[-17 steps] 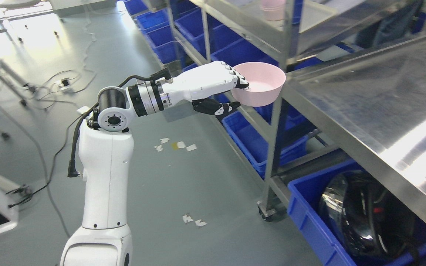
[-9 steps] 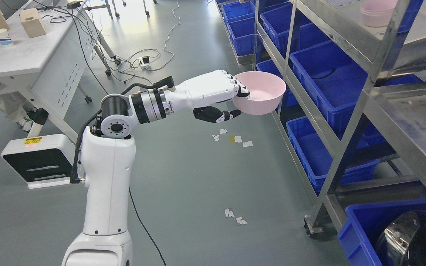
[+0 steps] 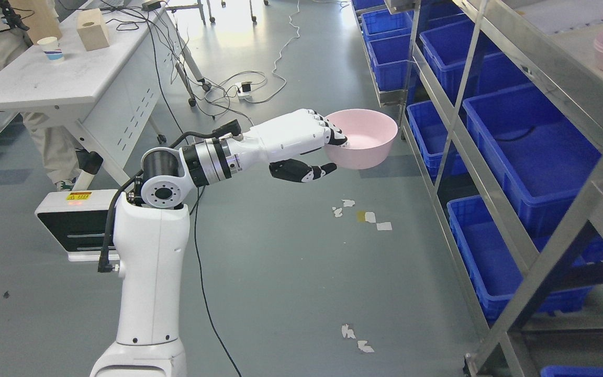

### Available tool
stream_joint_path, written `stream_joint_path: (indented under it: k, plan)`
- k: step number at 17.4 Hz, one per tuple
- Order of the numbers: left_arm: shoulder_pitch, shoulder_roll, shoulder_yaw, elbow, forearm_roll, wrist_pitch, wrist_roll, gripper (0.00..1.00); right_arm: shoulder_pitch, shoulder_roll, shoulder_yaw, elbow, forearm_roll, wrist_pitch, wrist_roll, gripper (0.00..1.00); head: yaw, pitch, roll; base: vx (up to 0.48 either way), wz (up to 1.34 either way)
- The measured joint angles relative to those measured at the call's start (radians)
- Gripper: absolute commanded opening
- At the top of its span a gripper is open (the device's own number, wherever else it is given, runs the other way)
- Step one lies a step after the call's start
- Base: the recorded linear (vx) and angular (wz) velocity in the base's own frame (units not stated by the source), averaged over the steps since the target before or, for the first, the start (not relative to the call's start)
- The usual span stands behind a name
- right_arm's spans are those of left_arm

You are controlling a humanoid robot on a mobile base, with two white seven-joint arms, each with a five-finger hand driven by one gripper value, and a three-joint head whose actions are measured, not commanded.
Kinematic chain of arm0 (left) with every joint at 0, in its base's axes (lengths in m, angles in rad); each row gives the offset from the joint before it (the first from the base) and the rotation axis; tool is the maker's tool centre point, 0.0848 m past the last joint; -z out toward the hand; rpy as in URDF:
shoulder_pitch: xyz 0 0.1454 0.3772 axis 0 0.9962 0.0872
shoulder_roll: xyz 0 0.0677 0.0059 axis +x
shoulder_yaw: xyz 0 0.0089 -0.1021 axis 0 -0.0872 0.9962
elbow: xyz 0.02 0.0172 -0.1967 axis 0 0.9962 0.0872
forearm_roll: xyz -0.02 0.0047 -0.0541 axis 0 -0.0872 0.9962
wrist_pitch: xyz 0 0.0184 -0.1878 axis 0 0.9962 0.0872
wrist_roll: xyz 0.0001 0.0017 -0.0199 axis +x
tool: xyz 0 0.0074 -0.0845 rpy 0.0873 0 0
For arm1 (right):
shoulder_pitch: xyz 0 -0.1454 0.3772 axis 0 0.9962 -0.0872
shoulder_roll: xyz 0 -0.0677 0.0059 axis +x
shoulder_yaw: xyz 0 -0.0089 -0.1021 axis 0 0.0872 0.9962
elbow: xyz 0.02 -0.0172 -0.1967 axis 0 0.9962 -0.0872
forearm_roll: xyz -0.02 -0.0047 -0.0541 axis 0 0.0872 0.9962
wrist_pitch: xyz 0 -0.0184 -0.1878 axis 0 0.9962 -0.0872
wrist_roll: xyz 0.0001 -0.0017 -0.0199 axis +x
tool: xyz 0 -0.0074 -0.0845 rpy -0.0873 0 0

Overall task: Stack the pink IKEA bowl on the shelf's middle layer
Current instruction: 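Hold the pink bowl raised in the left hand while driving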

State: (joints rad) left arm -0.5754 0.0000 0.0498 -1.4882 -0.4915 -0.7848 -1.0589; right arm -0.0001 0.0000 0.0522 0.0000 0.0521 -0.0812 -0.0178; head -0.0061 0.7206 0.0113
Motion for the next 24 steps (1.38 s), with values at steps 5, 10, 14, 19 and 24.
stream_joint_path:
  k: [5, 10, 14, 19, 24]
  plan:
    - [0.009, 0.000, 0.006, -0.002, 0.000, 0.000, 0.001, 0.01, 0.000, 0.000, 0.000, 0.000, 0.000, 0.000, 0.000, 1.00, 0.0000, 0.000, 0.000, 0.348, 0.20]
    - [0.012, 0.000, 0.009, -0.006, 0.001, 0.000, 0.002, 0.01, 0.000, 0.000, 0.000, 0.000, 0.000, 0.000, 0.000, 1.00, 0.0000, 0.000, 0.000, 0.381, 0.12]
    - [0.013, 0.000, 0.007, -0.008, 0.001, 0.000, 0.011, 0.01, 0.000, 0.000, 0.000, 0.000, 0.000, 0.000, 0.000, 1.00, 0.0000, 0.000, 0.000, 0.418, 0.06]
    - [0.014, 0.000, -0.014, -0.010, 0.001, 0.000, 0.022, 0.01, 0.000, 0.000, 0.000, 0.000, 0.000, 0.000, 0.000, 1.00, 0.0000, 0.000, 0.000, 0.402, 0.06]
    - [0.014, 0.000, -0.028, -0.011, 0.001, 0.000, 0.039, 0.01, 0.000, 0.000, 0.000, 0.000, 0.000, 0.000, 0.000, 1.00, 0.0000, 0.000, 0.000, 0.427, 0.10]
